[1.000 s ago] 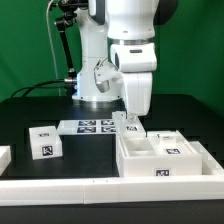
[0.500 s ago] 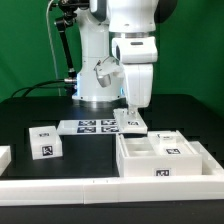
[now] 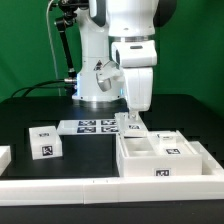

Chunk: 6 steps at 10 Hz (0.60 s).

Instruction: Assemble cabinet

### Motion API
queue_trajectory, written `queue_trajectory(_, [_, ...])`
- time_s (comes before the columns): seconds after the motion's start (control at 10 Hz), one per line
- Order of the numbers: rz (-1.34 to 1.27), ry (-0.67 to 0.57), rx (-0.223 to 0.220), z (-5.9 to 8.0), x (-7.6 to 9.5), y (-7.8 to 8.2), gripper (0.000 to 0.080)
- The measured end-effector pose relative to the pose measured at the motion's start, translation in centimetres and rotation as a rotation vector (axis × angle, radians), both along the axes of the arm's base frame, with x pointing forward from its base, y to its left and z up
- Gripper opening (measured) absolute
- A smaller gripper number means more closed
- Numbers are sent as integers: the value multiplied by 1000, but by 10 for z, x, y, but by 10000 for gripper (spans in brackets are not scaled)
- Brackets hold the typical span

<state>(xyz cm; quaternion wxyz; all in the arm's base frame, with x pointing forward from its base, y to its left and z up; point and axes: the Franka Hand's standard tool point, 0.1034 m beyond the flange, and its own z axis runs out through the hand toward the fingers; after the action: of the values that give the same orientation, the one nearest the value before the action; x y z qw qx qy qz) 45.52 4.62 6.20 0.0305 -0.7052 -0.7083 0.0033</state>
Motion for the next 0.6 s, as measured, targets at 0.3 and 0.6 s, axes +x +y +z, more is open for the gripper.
queue_trajectory(0.3, [-5,4,1,-2,0,-3,68])
queue_trajectory(0.6, [-7,9,2,-3,-1,-3,68])
